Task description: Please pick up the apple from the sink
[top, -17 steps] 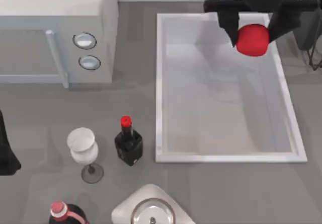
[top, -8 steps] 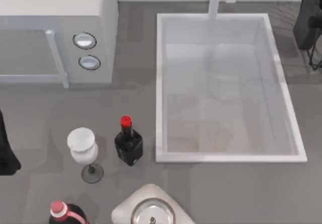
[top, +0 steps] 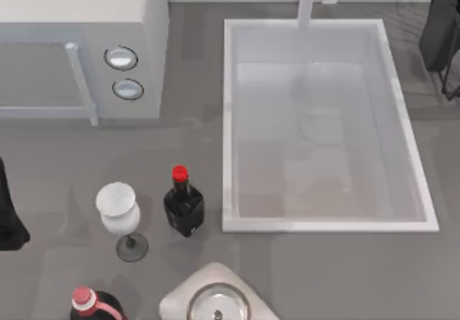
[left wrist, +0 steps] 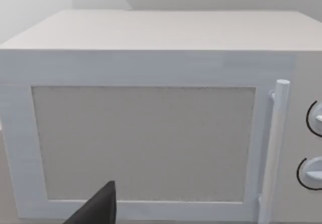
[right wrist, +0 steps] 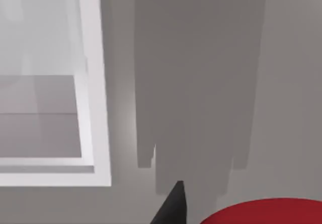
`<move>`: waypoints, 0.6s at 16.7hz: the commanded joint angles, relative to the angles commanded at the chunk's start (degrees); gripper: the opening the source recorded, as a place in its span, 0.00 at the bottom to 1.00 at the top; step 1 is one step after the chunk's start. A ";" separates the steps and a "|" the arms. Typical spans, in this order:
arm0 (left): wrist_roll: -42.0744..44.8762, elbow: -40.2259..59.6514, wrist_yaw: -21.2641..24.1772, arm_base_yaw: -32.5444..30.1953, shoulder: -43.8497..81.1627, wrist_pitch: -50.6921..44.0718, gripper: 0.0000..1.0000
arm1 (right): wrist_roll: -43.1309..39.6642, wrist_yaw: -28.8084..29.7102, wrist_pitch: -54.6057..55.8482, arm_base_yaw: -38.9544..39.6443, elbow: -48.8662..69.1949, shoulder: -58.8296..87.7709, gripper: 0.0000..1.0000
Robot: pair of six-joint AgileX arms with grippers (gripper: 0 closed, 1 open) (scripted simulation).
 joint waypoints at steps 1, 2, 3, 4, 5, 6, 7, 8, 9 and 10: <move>0.00 0.00 0.00 0.00 0.00 0.00 1.00 | 0.00 0.00 0.74 0.00 -0.74 -0.01 0.00; 0.00 0.00 0.00 0.00 0.00 0.00 1.00 | 0.01 -0.01 2.07 0.00 -2.07 0.04 0.00; 0.00 0.00 0.00 0.00 0.00 0.00 1.00 | 0.02 -0.01 3.99 0.00 -3.95 0.16 0.00; 0.00 0.00 0.00 0.00 0.00 0.00 1.00 | 0.03 -0.02 6.53 0.00 -6.27 0.34 0.00; 0.00 0.00 0.00 0.00 0.00 0.00 1.00 | 0.04 -0.02 9.63 0.00 -8.88 0.55 0.00; 0.00 0.00 0.00 0.00 0.00 0.00 1.00 | 0.05 -0.03 13.09 -0.01 -11.68 0.78 0.00; 0.00 0.00 0.00 0.00 0.00 0.00 1.00 | 0.06 -0.03 16.38 -0.01 -14.46 1.02 0.00; 0.00 0.00 0.00 0.00 0.00 0.00 1.00 | 0.07 -0.04 19.11 -0.01 -17.01 1.26 0.00; 0.00 0.00 0.00 0.00 0.00 0.00 1.00 | 0.07 -0.05 21.26 -0.01 -19.09 1.49 0.00; 0.00 0.00 0.00 0.00 0.00 0.00 1.00 | 0.08 -0.05 22.81 -0.02 -20.59 1.72 0.00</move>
